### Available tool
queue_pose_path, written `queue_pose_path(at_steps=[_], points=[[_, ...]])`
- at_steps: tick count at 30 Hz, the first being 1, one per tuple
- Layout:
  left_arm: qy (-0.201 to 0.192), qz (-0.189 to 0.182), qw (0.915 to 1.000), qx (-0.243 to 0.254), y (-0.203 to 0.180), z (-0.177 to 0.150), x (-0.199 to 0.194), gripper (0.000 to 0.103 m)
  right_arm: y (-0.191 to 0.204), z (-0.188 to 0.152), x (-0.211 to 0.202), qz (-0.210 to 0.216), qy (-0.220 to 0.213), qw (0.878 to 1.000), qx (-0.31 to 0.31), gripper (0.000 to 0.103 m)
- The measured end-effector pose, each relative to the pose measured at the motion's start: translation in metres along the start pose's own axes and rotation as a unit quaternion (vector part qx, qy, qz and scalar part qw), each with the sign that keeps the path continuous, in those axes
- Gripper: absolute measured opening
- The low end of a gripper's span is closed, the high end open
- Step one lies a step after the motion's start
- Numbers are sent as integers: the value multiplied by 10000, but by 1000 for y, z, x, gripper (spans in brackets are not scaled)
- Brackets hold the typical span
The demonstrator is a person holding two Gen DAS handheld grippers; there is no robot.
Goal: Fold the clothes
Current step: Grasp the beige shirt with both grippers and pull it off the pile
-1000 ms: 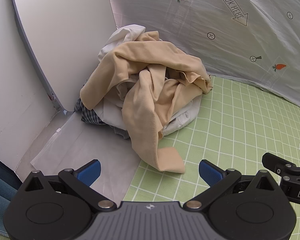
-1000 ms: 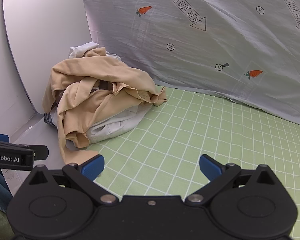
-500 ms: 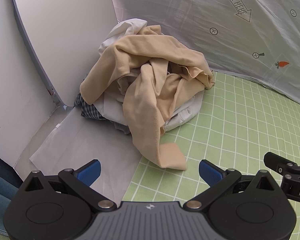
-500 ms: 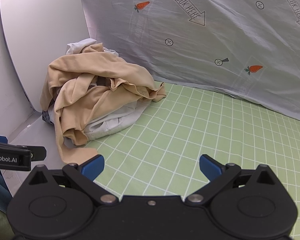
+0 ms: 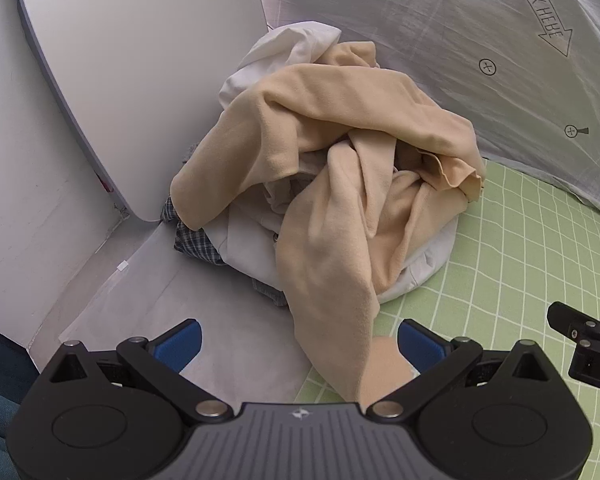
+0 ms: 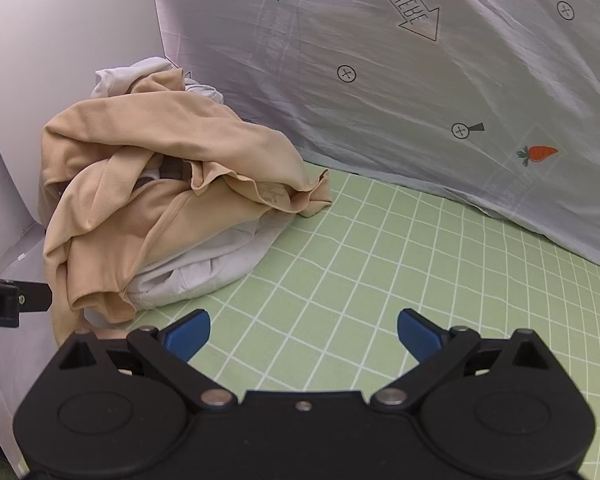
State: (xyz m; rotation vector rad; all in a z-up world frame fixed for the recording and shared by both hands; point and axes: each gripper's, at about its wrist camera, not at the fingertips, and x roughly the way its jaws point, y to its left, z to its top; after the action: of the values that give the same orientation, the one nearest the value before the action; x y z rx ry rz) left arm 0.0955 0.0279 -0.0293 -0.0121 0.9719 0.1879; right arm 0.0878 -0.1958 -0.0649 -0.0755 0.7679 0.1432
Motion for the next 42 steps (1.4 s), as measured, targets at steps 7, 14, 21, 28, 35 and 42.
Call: queue_pose_path(at_steps=[7, 14, 21, 28, 35, 42], points=[[150, -157, 9991, -355, 9, 28, 34, 80, 35, 58, 63, 603, -243, 9966, -504, 83], [219, -315, 9979, -513, 10, 28, 50, 17, 67, 78, 106, 1061, -218, 9889, -1013, 23], [41, -366, 9992, -169, -5, 12, 32, 11, 28, 46, 74, 324, -662, 9949, -689, 3], [715, -956, 9923, 321, -44, -41, 22, 11, -49, -27, 60, -833, -153, 9964, 73, 2], [1196, -1367, 9800, 813, -73, -77, 16, 20, -117, -107, 62, -1874, 955, 9726, 992, 9], [1015, -1325, 9852, 404, -52, -71, 7, 31, -69, -104, 41, -1255, 53, 9872, 983, 59]])
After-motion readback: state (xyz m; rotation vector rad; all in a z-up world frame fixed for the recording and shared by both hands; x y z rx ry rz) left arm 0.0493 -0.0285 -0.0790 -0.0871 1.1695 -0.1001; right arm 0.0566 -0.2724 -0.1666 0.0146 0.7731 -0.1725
